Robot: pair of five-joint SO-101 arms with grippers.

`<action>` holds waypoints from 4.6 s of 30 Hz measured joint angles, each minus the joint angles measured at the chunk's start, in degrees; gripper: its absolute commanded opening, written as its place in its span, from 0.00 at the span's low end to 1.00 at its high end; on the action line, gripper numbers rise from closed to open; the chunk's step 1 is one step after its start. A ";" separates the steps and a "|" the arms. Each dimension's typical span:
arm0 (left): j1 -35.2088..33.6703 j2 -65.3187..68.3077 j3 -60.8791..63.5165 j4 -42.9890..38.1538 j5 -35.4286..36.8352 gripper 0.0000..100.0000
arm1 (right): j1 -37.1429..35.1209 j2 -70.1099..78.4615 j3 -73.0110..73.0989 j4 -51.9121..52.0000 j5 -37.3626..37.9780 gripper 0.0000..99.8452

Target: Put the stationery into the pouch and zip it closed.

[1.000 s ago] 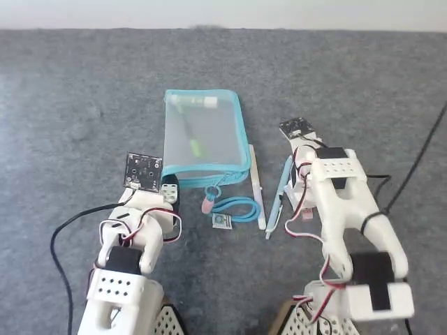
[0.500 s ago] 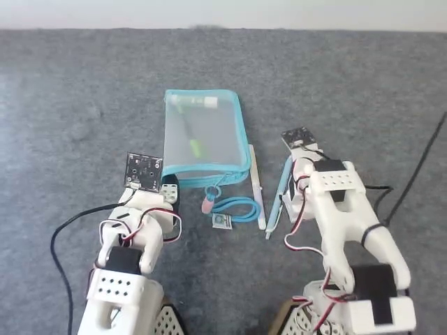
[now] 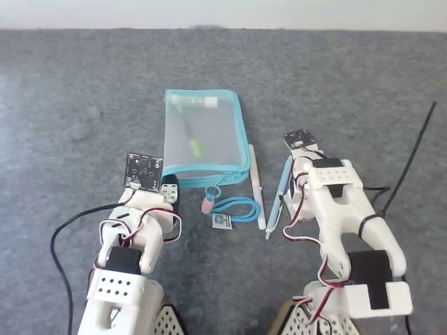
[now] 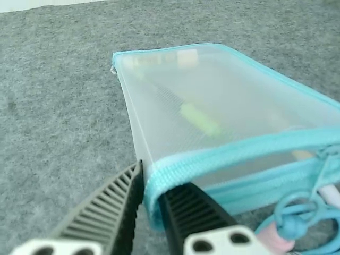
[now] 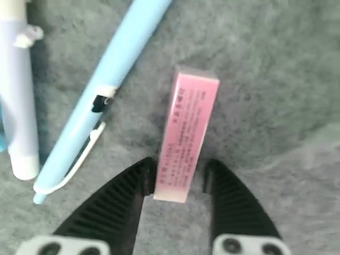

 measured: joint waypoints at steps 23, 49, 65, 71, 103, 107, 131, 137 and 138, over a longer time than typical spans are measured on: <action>4.57 0.00 0.00 0.00 0.00 0.01 | -20.66 -23.30 -19.87 36.22 7.91 0.01; 5.27 0.00 0.00 0.00 -0.09 0.01 | -29.80 14.68 -58.29 41.67 -1.23 0.01; 5.19 0.00 0.00 0.00 0.35 0.01 | -32.00 25.14 -74.64 41.67 -8.35 0.23; 5.19 0.00 0.00 -0.09 0.44 0.01 | -32.35 25.14 -74.81 41.49 -8.79 0.23; 3.78 0.00 0.00 0.00 0.00 0.01 | -19.69 -9.49 -2.99 6.51 -8.00 0.23; 3.78 0.00 0.00 0.00 -0.18 0.01 | -21.45 -9.49 -1.05 2.81 -8.88 0.23; 3.78 0.00 0.00 0.00 -0.18 0.01 | -16.00 -9.32 7.82 -5.54 -12.48 0.09; 3.69 0.00 0.00 0.00 -0.18 0.01 | -10.29 -3.87 4.84 -6.07 -12.48 0.06; 3.69 0.00 0.00 0.00 -0.18 0.01 | -9.58 -2.90 3.87 -5.36 -12.57 0.06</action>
